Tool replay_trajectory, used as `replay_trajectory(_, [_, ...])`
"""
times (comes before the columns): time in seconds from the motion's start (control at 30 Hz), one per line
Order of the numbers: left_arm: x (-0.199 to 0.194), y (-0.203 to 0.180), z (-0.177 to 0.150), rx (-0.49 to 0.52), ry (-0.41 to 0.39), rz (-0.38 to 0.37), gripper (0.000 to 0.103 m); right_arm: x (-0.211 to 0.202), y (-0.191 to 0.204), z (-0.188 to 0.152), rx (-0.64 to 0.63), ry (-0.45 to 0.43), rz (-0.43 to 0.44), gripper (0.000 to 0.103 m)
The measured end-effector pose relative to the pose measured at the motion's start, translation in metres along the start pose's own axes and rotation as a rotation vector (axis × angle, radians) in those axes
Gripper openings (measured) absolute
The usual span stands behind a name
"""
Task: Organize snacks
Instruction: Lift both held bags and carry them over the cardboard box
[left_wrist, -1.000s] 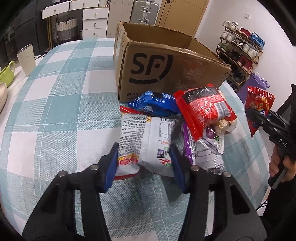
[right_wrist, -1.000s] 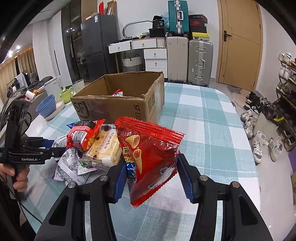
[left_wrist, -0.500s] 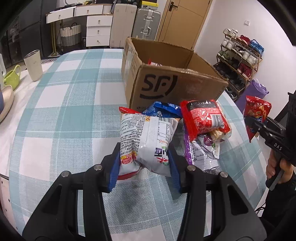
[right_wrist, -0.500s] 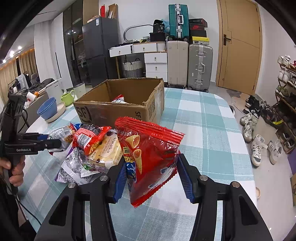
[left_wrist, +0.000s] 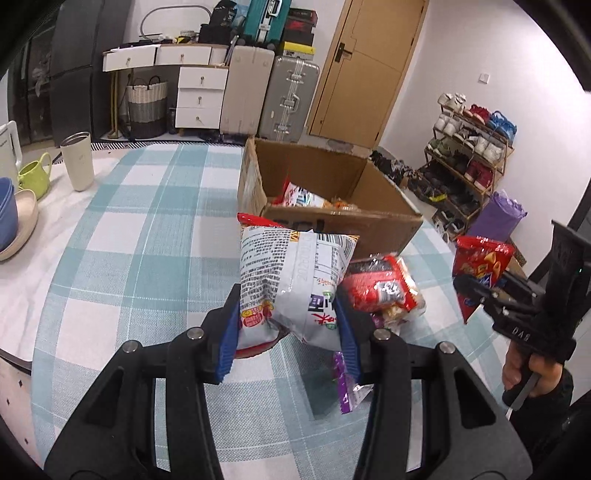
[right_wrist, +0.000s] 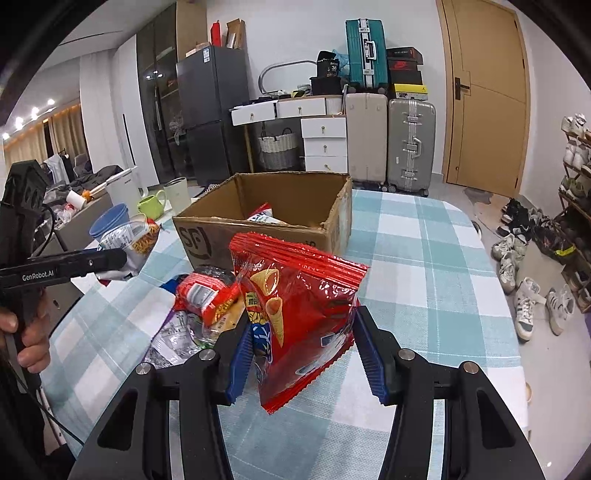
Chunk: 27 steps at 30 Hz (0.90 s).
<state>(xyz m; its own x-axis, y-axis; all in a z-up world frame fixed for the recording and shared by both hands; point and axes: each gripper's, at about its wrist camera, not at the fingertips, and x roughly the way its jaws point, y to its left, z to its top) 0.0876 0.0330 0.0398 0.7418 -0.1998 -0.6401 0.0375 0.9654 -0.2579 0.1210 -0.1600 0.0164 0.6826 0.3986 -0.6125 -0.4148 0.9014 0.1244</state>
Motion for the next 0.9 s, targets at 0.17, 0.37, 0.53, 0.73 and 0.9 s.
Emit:
replay_trajectory(0.17, [-0.013,-0.006,0.007,-0.016,-0.043,-0.013,0.043,-0.002,0.002,0.009,-0.003,0.0,0.0,0.052])
replay_trajectory(0.37, [-0.016,-0.01,0.016,-0.023,-0.062,0.01,0.043,-0.008,0.006,0.03,-0.016,-0.009,0.004,0.052])
replay_trajectory(0.53, [-0.017,-0.017,0.029,-0.023,-0.068,0.018,0.043,-0.009,0.009,0.047,-0.019,-0.016,0.013,0.052])
replay_trajectory(0.73, [-0.016,-0.021,0.047,-0.015,-0.078,0.026,0.044,-0.003,0.008,0.062,-0.01,-0.016,0.022,0.052])
replay_trajectory(0.9, [-0.007,-0.023,0.066,-0.006,-0.073,0.029,0.044,0.008,0.003,0.073,-0.004,-0.016,0.023,0.052])
